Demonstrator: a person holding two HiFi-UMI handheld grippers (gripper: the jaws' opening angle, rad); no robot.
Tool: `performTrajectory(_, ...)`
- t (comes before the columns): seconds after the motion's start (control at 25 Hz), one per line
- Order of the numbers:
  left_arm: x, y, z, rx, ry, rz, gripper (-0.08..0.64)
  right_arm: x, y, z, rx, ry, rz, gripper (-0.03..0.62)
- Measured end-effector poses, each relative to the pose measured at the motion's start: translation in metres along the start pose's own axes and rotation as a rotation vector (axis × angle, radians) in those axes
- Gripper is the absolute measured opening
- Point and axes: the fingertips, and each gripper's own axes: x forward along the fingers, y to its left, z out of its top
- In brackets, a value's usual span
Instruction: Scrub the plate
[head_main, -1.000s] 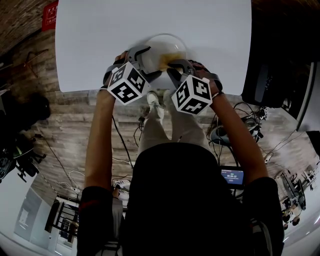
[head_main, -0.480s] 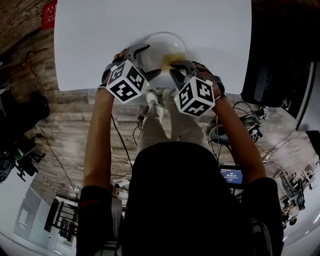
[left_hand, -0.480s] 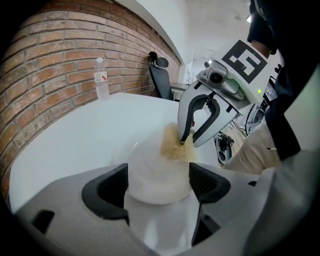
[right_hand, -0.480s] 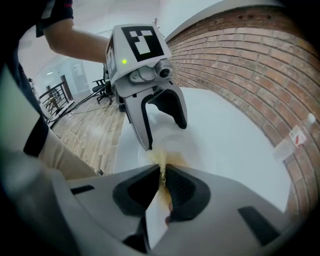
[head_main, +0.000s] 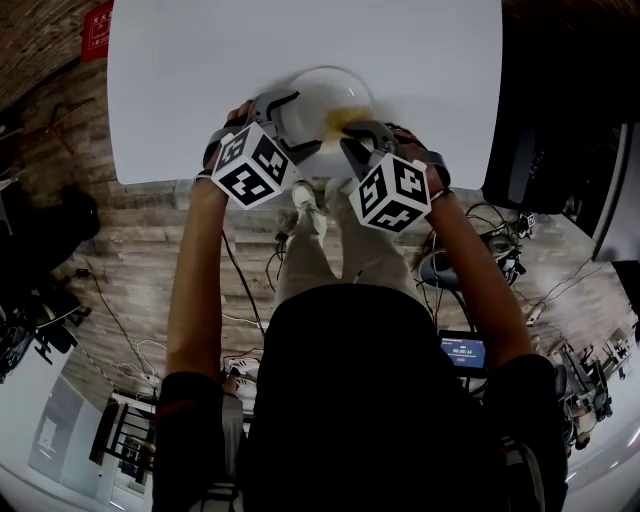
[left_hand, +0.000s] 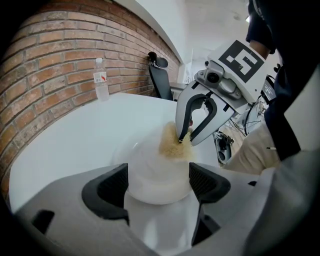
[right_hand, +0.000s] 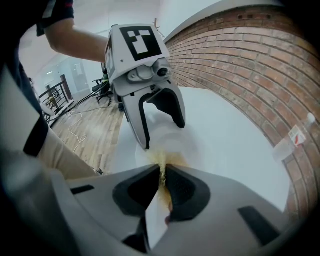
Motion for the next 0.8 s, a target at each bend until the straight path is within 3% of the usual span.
performTrajectory(0.8,0.000,-0.002,0.001,-0.001,-0.009,0.004,0.365,0.005,-0.035,0.000,0.040,-0.007,-0.026,0.043)
